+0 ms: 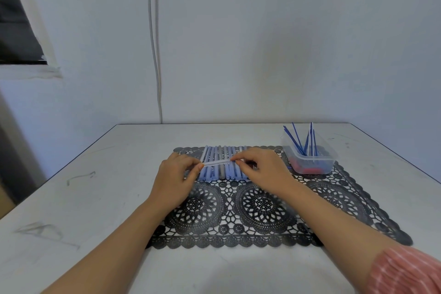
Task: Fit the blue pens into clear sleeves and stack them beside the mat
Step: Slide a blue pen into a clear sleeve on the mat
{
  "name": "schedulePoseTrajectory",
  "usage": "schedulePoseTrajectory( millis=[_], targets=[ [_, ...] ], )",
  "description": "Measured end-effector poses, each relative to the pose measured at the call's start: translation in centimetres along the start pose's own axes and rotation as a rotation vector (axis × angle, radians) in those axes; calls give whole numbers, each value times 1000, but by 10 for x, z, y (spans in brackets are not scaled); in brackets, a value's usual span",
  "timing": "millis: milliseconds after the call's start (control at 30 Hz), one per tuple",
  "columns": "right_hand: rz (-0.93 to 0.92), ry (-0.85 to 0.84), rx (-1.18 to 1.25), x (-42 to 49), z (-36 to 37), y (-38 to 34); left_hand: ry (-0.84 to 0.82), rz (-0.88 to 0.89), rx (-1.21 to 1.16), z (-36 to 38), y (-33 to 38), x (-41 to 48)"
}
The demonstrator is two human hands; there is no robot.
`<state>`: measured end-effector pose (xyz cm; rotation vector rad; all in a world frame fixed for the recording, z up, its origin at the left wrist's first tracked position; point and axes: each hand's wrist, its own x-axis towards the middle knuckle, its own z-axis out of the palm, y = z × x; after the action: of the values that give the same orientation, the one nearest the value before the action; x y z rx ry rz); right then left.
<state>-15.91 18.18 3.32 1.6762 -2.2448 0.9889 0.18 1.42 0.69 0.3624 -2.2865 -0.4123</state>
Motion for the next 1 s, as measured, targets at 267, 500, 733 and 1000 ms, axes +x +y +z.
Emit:
schedulePoseTrajectory(
  millis=[267,500,733,1000],
  targets=[
    [-13,-3,39,0,0,-1,-5,13,-34,0,0,0],
    [46,15,-107,-2,2,-4,3,36,-20,1,-1,1],
    [289,73,-632,-3,-7,-14,44,46,-9,-1,2,0],
    [257,88,-490,-3,-8,-15,48,44,-4,-2,2,1]
  ],
)
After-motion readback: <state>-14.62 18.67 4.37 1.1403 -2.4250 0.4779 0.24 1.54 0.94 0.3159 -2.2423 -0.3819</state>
